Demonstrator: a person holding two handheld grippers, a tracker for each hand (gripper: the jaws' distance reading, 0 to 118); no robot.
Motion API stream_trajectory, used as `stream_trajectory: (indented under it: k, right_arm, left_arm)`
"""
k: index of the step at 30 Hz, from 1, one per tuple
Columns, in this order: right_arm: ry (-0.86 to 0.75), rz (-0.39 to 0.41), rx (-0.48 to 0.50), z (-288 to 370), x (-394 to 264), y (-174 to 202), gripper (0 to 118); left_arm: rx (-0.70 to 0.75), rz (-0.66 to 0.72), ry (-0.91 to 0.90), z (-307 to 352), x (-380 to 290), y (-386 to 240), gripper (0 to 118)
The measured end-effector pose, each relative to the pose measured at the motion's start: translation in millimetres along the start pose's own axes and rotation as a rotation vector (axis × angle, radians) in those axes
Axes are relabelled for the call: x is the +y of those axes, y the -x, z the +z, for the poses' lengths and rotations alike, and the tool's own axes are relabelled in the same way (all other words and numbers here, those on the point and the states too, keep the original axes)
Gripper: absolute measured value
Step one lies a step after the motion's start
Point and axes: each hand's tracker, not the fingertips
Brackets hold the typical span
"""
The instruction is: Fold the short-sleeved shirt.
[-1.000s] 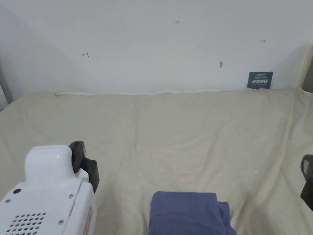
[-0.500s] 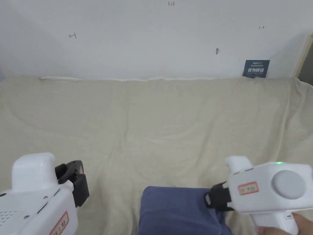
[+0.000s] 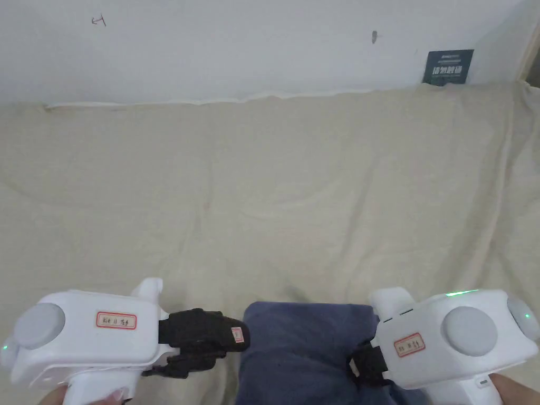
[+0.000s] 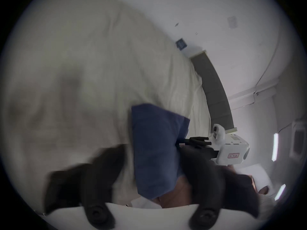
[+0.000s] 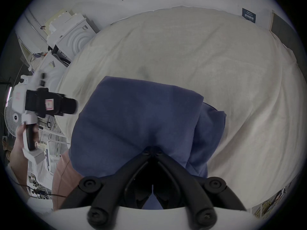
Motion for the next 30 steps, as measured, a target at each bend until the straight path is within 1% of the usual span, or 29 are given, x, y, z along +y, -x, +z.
stream_trajectory:
  k: [1,2,4,5,7,8,9,10,11,12,13,15,18,19,20,21,22,23,24,25,26,27,28,29,30]
  right_arm:
    - [-0.002,-0.007,0.006,0.0,-1.1,-1.3,0]
    - [-0.006,-0.016,0.015,0.0,-2.1,-2.9,0]
    - [-0.011,-0.033,0.029,0.1,-2.7,-5.1,0]
    - [-0.012,-0.043,0.038,-0.3,-3.2,-6.4,0]
    - [-0.014,-0.06,0.051,-1.3,-4.3,-8.7,0]
    - [-0.014,-0.065,0.057,-1.8,-3.8,-10.6,0]
    - [-0.014,-0.069,0.063,-2.1,-4.0,-11.7,0]
    - [-0.014,-0.076,0.07,-2.5,-4.3,-12.9,0]
    - [-0.013,-0.08,0.075,-3.0,-4.7,-14.0,0]
    - [-0.012,-0.083,0.08,-3.0,-4.3,-15.6,0]
    - [-0.012,-0.088,0.089,-3.2,-4.7,-17.2,0]
    - [-0.018,-0.105,0.107,-2.7,-6.4,-20.6,0]
    - [-0.032,-0.145,0.145,-0.9,-9.7,-26.7,0]
    - [-0.036,-0.147,0.151,0.0,-11.3,-27.7,0]
    - [-0.038,-0.148,0.158,0.9,-12.1,-28.9,0]
    - [-0.037,-0.15,0.162,0.9,-13.1,-29.8,0]
    - [-0.037,-0.152,0.165,0.9,-14.3,-30.3,0]
    - [-0.041,-0.156,0.171,0.8,-15.7,-30.8,0]
    - [-0.042,-0.167,0.193,0.0,-16.2,-31.6,0]
    - [-0.036,-0.17,0.187,-0.8,-16.5,-31.3,0]
    - [-0.04,-0.17,0.178,-0.9,-17.6,-30.6,0]
    - [-0.046,-0.17,0.176,-0.5,-18.2,-30.2,0]
    - [-0.048,-0.172,0.174,-0.2,-18.2,-30.0,0]
    - [-0.05,-0.174,0.169,0.3,-18.5,-29.5,0]
    - [-0.053,-0.175,0.166,1.3,-19.1,-29.3,0]
  left_arm:
    - [0.024,0.005,0.06,-11.9,3.2,3.5,103]
    - [0.012,0.003,0.088,-20.9,6.1,8.1,115]
    - [-0.011,0.038,0.136,-33.1,13.1,16.7,116]
    - [-0.078,0.052,0.142,-36.4,17.1,19.6,118]
    - [-0.18,0.121,0.139,-38.2,24.9,20.8,118]
    - [-0.302,0.167,0.144,-42.9,25.8,21.6,118]
    - [-0.365,0.209,0.176,-48.6,23.7,21.6,118]
    - [-0.384,0.26,0.232,-59.6,21.4,20.4,118]
    - [-0.333,0.285,0.232,-68.9,17.6,17.5,118]
    - [-0.316,0.277,0.244,-75.9,16.3,15.2,118]
    - [-0.316,0.266,0.237,-80.6,19.5,15.1,118]
    - [-0.326,0.305,0.239,-78.4,22.3,14.8,118]
    - [-0.283,0.331,0.222,-68.7,21.1,15.7,117]
    - [-0.254,0.312,0.221,-67.3,19.9,12.4,111]
    - [-0.164,0.283,0.213,-64.8,18.8,7.8,92]
    - [-0.092,0.24,0.194,-60.5,17.9,3.5,57]
    - [0.026,0.159,0.172,-56.9,18.2,-2.6,48]
    - [0.143,0.046,0.187,-59.3,17.9,-7.3,48]
    - [0.095,0.021,0.202,-62.9,15.7,-8.5,48]
    - [0.055,0.083,0.195,-65.4,16.5,-5.6,48]
    - [0.057,0.122,0.201,-70.0,18.0,-4.5,48]
    - [0.048,0.154,0.203,-74.8,17.2,-4.9,48]
    - [0.02,0.154,0.2,-77.5,13.5,-6.8,48]
    - [-0.003,0.166,0.216,-79.0,11.5,-8.5,46]
    - [0.001,0.18,0.216,-79.0,8.7,-10.3,38]
